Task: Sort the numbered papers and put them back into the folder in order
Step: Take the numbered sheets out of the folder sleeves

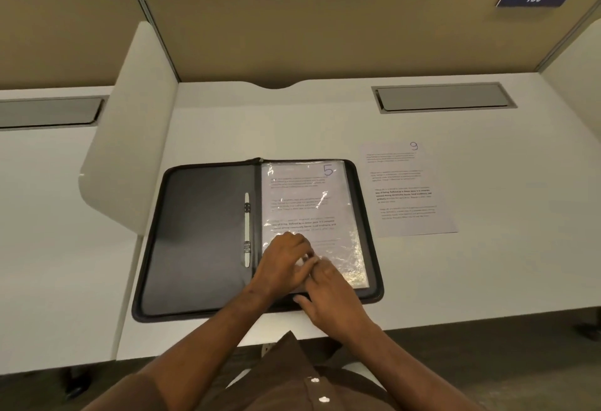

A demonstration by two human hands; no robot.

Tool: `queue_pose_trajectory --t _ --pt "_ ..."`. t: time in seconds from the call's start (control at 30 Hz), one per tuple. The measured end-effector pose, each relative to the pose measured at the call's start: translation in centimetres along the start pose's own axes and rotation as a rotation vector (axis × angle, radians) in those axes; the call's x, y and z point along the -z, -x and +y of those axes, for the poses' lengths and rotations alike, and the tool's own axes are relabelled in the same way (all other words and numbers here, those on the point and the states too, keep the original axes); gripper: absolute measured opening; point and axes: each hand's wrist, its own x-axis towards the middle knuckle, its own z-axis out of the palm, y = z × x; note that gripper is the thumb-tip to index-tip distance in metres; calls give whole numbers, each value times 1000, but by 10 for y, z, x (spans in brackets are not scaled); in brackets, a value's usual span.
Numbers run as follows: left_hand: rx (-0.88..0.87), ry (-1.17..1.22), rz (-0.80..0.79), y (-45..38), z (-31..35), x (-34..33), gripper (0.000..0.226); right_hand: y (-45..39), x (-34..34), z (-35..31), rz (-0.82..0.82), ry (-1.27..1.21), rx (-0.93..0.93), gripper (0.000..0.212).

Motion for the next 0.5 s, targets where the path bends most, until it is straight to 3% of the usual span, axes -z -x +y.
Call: queue_pose_trajectory --t 0.07,0.13,0.23,0.37,0.5 --pt "42 36 57 4 -2 9 20 12 18 -4 127 -67 161 36" --pt "142 110 121 11 -7 21 25 26 32 -1 371 -135 249 24" --pt "363 220 257 32 -18 40 25 28 40 14 628 -310 42 23" --pt "660 334 484 67 -29 64 13 17 19 43 544 -371 -237 18" --pt "906 497 578 102 -33 79 11 8 -3 54 373 -272 -228 22"
